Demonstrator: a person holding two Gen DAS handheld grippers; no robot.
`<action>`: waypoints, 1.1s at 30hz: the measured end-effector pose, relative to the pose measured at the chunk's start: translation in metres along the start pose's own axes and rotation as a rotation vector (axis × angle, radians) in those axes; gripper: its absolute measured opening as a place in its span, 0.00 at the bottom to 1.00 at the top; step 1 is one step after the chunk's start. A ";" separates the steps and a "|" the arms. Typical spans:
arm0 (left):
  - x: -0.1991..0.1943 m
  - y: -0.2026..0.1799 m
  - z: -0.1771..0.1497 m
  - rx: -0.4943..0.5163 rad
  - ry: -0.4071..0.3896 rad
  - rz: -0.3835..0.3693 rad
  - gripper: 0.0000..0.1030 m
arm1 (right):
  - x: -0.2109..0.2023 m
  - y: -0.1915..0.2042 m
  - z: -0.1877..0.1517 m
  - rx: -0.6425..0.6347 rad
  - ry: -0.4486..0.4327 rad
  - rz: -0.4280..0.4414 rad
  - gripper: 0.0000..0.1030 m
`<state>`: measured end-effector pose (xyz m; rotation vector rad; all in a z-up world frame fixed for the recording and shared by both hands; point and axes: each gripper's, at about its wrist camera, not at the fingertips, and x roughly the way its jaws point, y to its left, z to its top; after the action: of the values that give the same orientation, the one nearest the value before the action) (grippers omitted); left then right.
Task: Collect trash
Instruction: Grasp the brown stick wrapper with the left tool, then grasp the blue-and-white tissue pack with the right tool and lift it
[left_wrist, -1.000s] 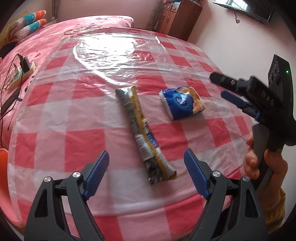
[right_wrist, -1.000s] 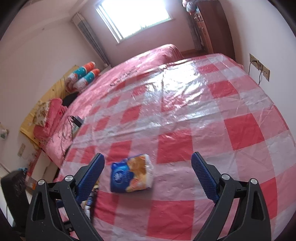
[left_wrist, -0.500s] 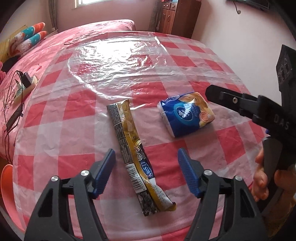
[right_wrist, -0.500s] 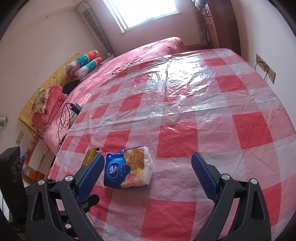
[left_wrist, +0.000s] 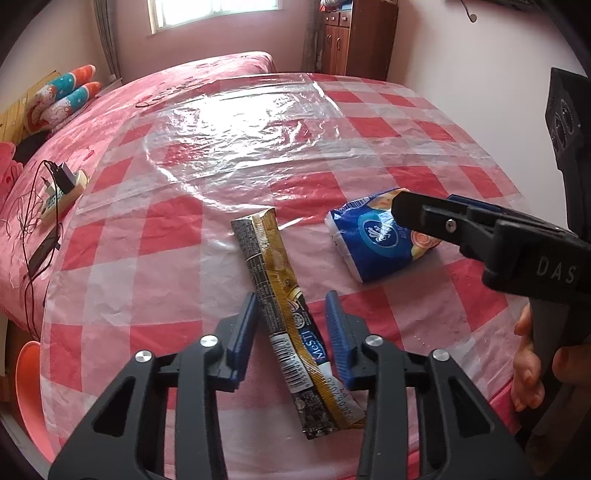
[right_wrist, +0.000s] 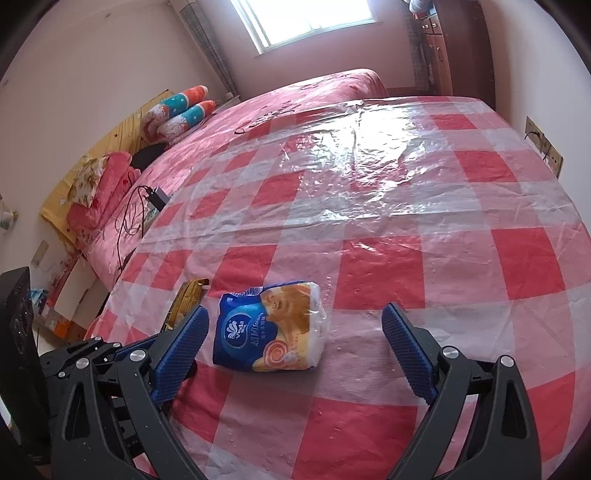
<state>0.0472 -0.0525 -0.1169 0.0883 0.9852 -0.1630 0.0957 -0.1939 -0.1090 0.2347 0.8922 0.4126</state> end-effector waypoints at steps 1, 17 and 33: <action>0.000 0.001 0.000 0.000 -0.004 -0.001 0.32 | 0.001 0.001 0.000 -0.003 0.000 -0.001 0.91; -0.002 0.013 0.000 -0.053 -0.033 -0.064 0.14 | 0.014 0.022 -0.002 -0.112 0.033 -0.084 0.91; -0.008 0.027 -0.003 -0.080 -0.044 -0.077 0.13 | 0.032 0.036 -0.001 -0.203 0.081 -0.185 0.91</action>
<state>0.0456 -0.0247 -0.1121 -0.0264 0.9504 -0.1953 0.1036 -0.1470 -0.1191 -0.0516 0.9352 0.3390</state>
